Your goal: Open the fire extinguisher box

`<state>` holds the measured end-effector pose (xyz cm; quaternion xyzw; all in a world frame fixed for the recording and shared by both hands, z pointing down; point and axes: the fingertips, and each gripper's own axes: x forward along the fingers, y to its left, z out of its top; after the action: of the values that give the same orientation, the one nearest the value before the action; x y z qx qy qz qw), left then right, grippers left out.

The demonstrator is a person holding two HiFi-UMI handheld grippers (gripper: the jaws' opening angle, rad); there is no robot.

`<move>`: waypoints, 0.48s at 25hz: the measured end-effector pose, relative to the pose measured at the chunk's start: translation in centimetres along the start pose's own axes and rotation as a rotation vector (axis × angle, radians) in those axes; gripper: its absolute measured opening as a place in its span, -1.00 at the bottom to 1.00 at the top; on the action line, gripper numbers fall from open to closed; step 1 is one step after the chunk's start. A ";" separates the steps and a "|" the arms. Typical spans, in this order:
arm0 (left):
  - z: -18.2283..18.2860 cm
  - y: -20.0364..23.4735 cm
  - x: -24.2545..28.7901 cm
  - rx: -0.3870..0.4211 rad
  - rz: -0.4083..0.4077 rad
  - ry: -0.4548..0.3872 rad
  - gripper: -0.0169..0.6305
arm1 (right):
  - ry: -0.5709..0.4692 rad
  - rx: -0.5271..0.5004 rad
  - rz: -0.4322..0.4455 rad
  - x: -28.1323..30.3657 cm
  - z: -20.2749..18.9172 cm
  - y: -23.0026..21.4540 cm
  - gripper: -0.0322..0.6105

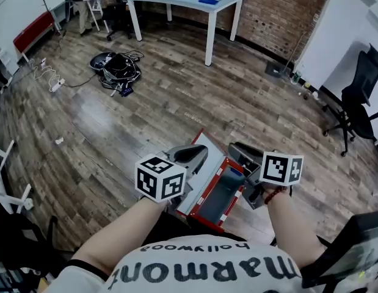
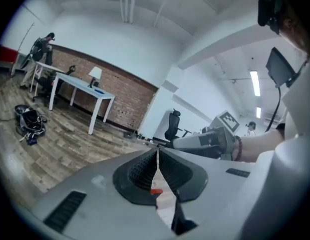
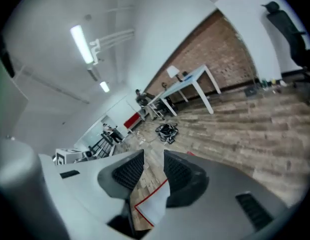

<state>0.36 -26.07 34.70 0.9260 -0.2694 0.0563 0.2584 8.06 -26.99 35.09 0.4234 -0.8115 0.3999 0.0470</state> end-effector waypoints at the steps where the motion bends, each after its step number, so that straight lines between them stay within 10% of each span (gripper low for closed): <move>1: 0.6 -1.6 0.4 0.023 -0.021 -0.002 -0.89 | -0.021 -0.068 0.043 -1.1 0.8 1.2 -0.50; 6: 5.2 -6.8 -0.3 0.074 -0.104 -0.067 -0.89 | -0.156 -0.288 0.261 -5.6 4.2 8.2 -0.74; 12: 5.9 -8.8 -2.8 0.126 -0.187 -0.035 -0.89 | -0.273 -0.353 0.231 -7.5 4.7 11.3 -0.76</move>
<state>2.41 -21.35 25.02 0.9623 -0.1821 0.0324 0.1992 5.89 -21.73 21.94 0.3634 -0.9105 0.1939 -0.0361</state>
